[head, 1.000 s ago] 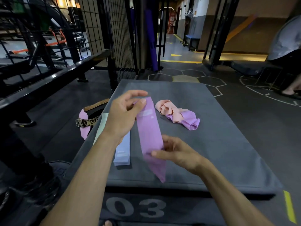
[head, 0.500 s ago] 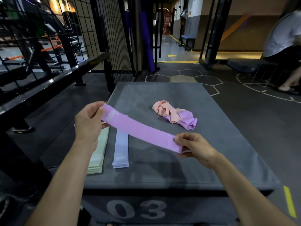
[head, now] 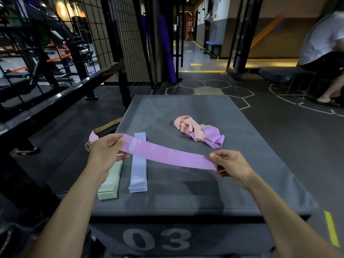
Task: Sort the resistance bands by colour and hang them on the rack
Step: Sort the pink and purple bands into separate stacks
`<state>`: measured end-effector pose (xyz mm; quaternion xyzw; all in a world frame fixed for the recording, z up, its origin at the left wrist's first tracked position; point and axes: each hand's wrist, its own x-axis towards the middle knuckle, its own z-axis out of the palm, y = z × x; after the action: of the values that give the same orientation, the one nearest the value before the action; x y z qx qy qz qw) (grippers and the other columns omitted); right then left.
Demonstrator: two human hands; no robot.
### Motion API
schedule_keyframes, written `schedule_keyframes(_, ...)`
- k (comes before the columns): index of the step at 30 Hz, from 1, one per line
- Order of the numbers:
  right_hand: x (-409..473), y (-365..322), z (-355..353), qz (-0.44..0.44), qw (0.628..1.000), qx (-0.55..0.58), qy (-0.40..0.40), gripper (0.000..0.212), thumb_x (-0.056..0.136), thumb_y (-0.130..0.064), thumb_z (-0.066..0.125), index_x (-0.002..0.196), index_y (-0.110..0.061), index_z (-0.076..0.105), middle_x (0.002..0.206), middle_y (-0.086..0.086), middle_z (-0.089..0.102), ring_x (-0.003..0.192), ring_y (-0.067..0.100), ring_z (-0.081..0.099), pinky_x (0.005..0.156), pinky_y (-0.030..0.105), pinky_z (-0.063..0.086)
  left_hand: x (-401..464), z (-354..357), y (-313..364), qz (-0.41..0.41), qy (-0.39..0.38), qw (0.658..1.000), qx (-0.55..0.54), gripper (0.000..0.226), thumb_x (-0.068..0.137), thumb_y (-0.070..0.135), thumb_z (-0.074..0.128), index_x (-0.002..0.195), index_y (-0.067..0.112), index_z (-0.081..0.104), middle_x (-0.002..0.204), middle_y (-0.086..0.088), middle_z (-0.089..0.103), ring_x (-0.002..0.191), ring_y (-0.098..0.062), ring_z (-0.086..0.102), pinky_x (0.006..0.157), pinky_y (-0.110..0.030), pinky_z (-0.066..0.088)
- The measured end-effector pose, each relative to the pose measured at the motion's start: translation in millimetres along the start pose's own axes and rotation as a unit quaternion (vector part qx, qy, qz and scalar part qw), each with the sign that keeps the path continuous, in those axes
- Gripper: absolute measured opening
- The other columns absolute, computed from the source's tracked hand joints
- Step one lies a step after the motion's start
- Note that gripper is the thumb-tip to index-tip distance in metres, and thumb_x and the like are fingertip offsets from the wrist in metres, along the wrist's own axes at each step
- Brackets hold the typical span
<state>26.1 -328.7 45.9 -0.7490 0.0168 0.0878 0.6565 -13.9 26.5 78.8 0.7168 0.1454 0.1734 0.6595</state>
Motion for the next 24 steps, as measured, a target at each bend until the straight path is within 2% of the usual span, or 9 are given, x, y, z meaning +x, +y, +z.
schedule_keyframes(4, 0, 3, -15, 0.01, 0.999, 0.006, 0.033, 0.018, 0.093, -0.021, 0.071, 0.097, -0.004, 0.073, 0.066, 0.013, 0.066, 0.05, 0.02, 0.058, 0.043, 0.024, 0.048, -6, 7, 3, -0.038, -0.046, 0.997, 0.04, 0.007, 0.099, 0.004, 0.06, 0.099, 0.008, 0.067, 0.089, -0.007, 0.072, 0.061, -0.012, 0.07, 0.059, -0.028, 0.061)
schedule_keyframes(9, 12, 16, -35, 0.034, 0.988, 0.007, 0.15, 0.016, 0.099, -0.019, 0.064, 0.091, -0.006, 0.068, 0.065, 0.008, 0.064, 0.046, 0.016, 0.054, 0.039, 0.02, 0.042, -15, 38, -6, -0.117, -0.159, 0.973, 0.124, 0.004, 0.095, 0.001, 0.062, 0.098, 0.001, 0.064, 0.078, -0.017, 0.068, 0.058, -0.023, 0.069, 0.053, -0.032, 0.057)
schedule_keyframes(12, 25, 20, -50, 0.035, 0.981, -0.011, 0.19, 0.015, 0.1, -0.018, 0.062, 0.094, -0.006, 0.067, 0.069, 0.009, 0.061, 0.042, 0.012, 0.05, 0.035, 0.02, 0.038, -22, 67, -13, -0.166, -0.253, 0.935, 0.184, 0.007, 0.096, 0.002, 0.057, 0.099, 0.0, 0.063, 0.071, -0.016, 0.07, 0.06, -0.024, 0.069, 0.053, -0.031, 0.056)
schedule_keyframes(16, 49, 17, -69, 0.026, 0.973, 0.022, 0.23, 0.008, 0.1, -0.016, 0.061, 0.097, -0.01, 0.066, 0.073, 0.009, 0.06, 0.04, 0.012, 0.051, 0.035, 0.017, 0.035, -29, 99, -20, -0.227, -0.392, 0.855, 0.253, 0.014, 0.098, 0.007, 0.052, 0.095, 0.0, 0.063, 0.083, -0.017, 0.074, 0.06, -0.021, 0.069, 0.051, -0.028, 0.055)
schedule_keyframes(18, 61, 16, -72, 0.023, 0.972, 0.032, 0.23, 0.009, 0.1, -0.011, 0.058, 0.098, -0.015, 0.066, 0.075, 0.009, 0.061, 0.043, 0.014, 0.054, 0.036, 0.018, 0.037, -27, 114, -24, -0.242, -0.426, 0.831, 0.264, 0.015, 0.099, 0.011, 0.051, 0.094, 0.002, 0.063, 0.084, -0.013, 0.075, 0.061, -0.02, 0.068, 0.052, -0.028, 0.054)
schedule_keyframes(20, 72, 14, -75, 0.012, 0.976, 0.027, 0.218, 0.018, 0.098, -0.003, 0.053, 0.102, -0.016, 0.066, 0.075, 0.01, 0.062, 0.048, 0.017, 0.055, 0.037, 0.019, 0.042, -25, 128, -24, -0.247, -0.448, 0.819, 0.259, 0.014, 0.099, 0.013, 0.051, 0.096, 0.004, 0.062, 0.085, -0.011, 0.075, 0.064, -0.02, 0.068, 0.053, -0.027, 0.053)
schedule_keyframes(22, 89, 10, -80, -0.002, 0.977, -0.004, 0.213, 0.025, 0.095, 0.003, 0.05, 0.106, -0.013, 0.066, 0.078, 0.011, 0.06, 0.053, 0.019, 0.053, 0.038, 0.021, 0.045, -23, 141, -20, -0.256, -0.49, 0.798, 0.24, 0.012, 0.1, 0.014, 0.052, 0.096, 0.006, 0.06, 0.089, -0.011, 0.075, 0.068, -0.02, 0.069, 0.055, -0.026, 0.054)
schedule_keyframes(24, 110, 4, -87, -0.018, 0.974, -0.083, 0.209, 0.028, 0.091, 0.004, 0.051, 0.109, -0.011, 0.066, 0.075, 0.008, 0.059, 0.056, 0.019, 0.05, 0.043, 0.023, 0.048, -22, 155, -17, -0.263, -0.542, 0.766, 0.226, 0.012, 0.1, 0.015, 0.051, 0.094, 0.009, 0.059, 0.09, -0.01, 0.075, 0.07, -0.02, 0.07, 0.055, -0.025, 0.053)
